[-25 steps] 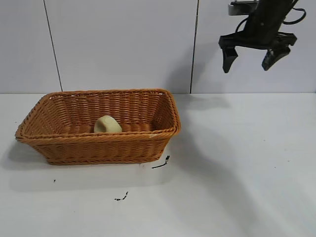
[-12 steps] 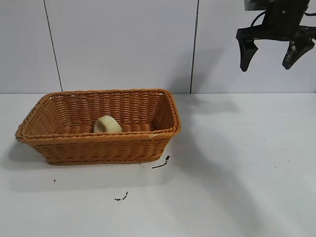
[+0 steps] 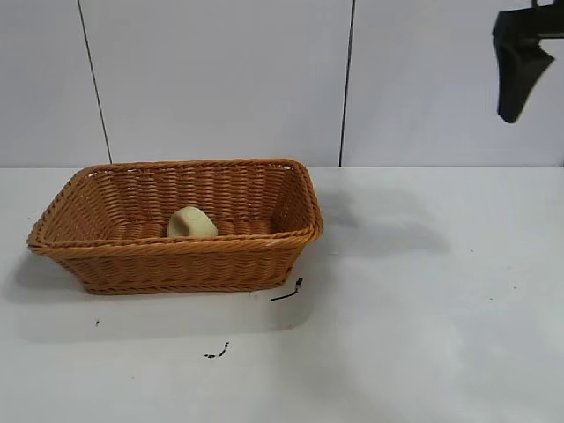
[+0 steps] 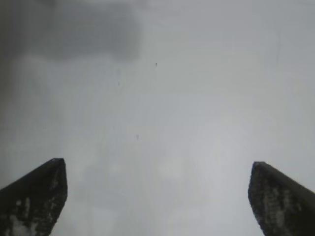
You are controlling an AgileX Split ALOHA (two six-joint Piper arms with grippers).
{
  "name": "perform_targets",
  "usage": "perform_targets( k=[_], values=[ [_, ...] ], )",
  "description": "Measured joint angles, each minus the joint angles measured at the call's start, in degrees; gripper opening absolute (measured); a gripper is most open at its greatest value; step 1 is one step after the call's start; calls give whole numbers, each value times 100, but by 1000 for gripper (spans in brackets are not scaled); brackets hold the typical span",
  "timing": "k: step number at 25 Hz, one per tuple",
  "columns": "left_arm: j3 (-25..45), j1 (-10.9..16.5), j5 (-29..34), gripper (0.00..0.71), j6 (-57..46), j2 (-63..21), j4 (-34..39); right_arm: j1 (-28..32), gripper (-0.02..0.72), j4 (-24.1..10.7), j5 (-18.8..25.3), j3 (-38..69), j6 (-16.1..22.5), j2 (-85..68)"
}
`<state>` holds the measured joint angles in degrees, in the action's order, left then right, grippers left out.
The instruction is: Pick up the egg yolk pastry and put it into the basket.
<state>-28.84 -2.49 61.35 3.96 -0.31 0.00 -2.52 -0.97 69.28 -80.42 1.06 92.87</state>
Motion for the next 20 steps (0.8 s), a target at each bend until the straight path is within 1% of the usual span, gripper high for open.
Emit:
perform_targets(
  k=[5,11,13,20],
  values=[
    [0,0,0,696,0,0,0,0,693,6,6,1716,0,-1703],
    [0,0,0,696,0,0,0,0,693,44,-29,3223,-44,-3953],
    [0,0,0,696,0,0,0,0,693,97,-161,3663,-62,-4697],
    [0,0,0,696,0,0,0,0,693,147,-855,4949,-53,-7365]
  ],
)
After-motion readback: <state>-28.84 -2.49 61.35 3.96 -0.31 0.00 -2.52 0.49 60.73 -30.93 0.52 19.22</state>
